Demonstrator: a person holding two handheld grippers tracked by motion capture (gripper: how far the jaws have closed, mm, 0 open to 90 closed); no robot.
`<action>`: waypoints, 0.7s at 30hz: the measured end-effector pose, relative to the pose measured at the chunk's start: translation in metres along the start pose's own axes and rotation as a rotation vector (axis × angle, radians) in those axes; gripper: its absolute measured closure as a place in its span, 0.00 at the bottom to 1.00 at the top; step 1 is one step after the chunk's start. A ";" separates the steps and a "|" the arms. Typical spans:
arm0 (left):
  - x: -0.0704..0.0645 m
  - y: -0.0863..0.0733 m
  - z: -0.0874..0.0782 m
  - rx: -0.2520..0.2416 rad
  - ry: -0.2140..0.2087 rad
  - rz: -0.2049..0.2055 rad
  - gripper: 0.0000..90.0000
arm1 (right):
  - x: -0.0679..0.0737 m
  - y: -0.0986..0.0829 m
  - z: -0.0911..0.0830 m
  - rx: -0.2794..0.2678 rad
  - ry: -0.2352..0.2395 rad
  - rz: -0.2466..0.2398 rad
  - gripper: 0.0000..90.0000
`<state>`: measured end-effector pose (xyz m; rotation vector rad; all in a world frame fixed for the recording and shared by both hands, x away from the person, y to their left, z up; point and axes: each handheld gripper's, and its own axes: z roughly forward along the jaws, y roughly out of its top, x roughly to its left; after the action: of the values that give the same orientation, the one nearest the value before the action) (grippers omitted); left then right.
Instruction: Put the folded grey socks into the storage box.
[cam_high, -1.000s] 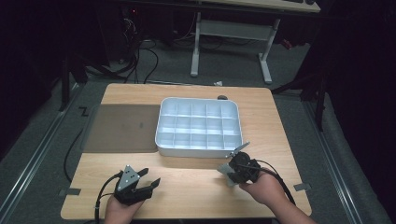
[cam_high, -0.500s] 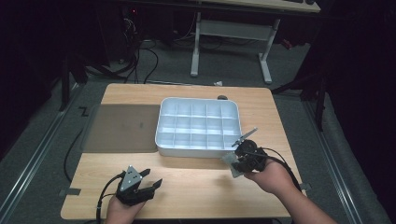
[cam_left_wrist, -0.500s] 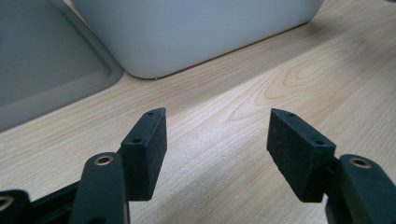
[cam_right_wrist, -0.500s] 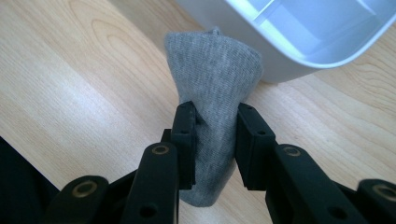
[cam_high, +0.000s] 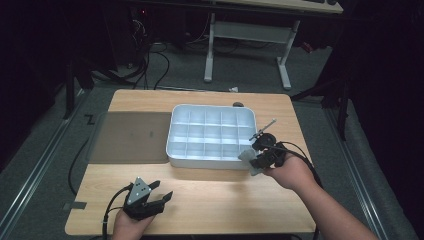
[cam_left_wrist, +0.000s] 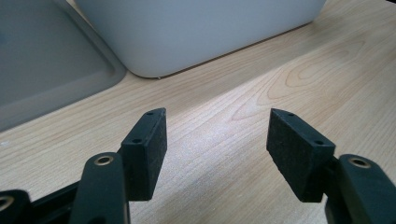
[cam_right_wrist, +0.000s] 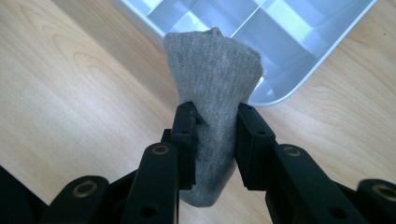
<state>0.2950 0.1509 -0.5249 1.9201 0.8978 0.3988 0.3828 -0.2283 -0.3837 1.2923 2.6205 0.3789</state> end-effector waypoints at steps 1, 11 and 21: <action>0.000 0.000 0.000 0.000 0.000 0.000 0.43 | 0.000 0.000 0.000 0.000 0.000 0.000 0.80; -0.002 0.000 0.000 0.005 -0.007 0.008 0.43 | -0.016 0.024 0.007 0.020 -0.012 0.026 0.80; -0.003 0.000 0.000 0.002 -0.012 0.012 0.43 | -0.029 0.037 0.022 0.053 -0.019 0.067 0.80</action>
<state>0.2925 0.1487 -0.5243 1.9287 0.8797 0.3935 0.4345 -0.2265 -0.3913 1.3961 2.5931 0.3082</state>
